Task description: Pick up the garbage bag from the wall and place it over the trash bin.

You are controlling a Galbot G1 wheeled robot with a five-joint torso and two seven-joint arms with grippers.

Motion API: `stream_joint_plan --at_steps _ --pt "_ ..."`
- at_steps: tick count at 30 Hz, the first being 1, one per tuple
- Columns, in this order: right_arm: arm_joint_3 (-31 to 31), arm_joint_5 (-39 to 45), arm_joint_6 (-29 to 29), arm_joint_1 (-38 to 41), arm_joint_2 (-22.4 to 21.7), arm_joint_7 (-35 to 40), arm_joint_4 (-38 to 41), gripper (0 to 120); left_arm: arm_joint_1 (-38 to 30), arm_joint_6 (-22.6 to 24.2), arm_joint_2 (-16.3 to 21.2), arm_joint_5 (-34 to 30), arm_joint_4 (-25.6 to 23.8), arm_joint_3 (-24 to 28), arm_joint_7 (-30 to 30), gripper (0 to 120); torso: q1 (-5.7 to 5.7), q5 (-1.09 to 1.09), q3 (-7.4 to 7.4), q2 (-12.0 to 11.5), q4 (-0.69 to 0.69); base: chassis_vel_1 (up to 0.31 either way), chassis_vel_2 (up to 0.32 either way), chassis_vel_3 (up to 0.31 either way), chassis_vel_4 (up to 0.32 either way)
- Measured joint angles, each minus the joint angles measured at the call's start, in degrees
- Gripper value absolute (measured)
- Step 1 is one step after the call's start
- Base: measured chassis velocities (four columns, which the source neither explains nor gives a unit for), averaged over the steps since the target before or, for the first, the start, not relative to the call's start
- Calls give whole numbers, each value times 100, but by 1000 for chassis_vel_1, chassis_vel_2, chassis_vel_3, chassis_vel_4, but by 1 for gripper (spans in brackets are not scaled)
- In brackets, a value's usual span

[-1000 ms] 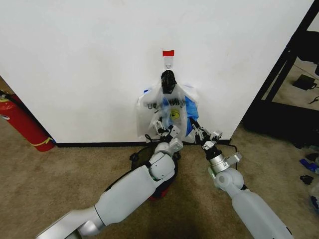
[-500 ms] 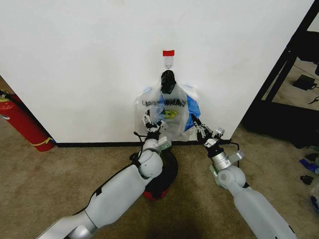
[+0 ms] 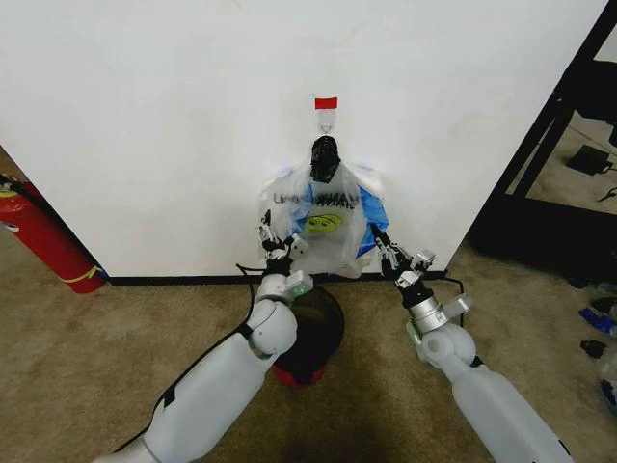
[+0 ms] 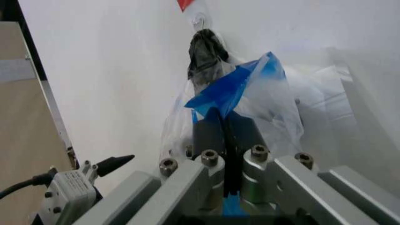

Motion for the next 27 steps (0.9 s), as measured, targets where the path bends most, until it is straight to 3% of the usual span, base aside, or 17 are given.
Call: stream_joint_plan --at_steps 3,10,13,24,27 --pt "-4 -23 -1 -13 3 15 31 0 51 -109 20 60 -5 -68 48 94 0 0 0 0 -1 0 0 0 0" --pt "-13 -90 -7 -51 29 65 84 0 210 -294 106 66 -133 -225 209 72 0 0 0 0 0 0 0 0 0" --pt "-12 -115 -9 -77 28 92 109 0 302 -307 161 -22 -228 -301 232 57 0 0 0 0 0 0 0 0 0" --pt "35 -134 -11 -102 17 200 183 0 292 -216 209 -955 -334 -417 242 20 0 0 0 0 0 0 0 0 0" --pt "64 -136 -14 -138 11 218 220 0 275 -76 233 -1290 -430 -426 214 4 0 0 0 0 -1 0 0 0 0"
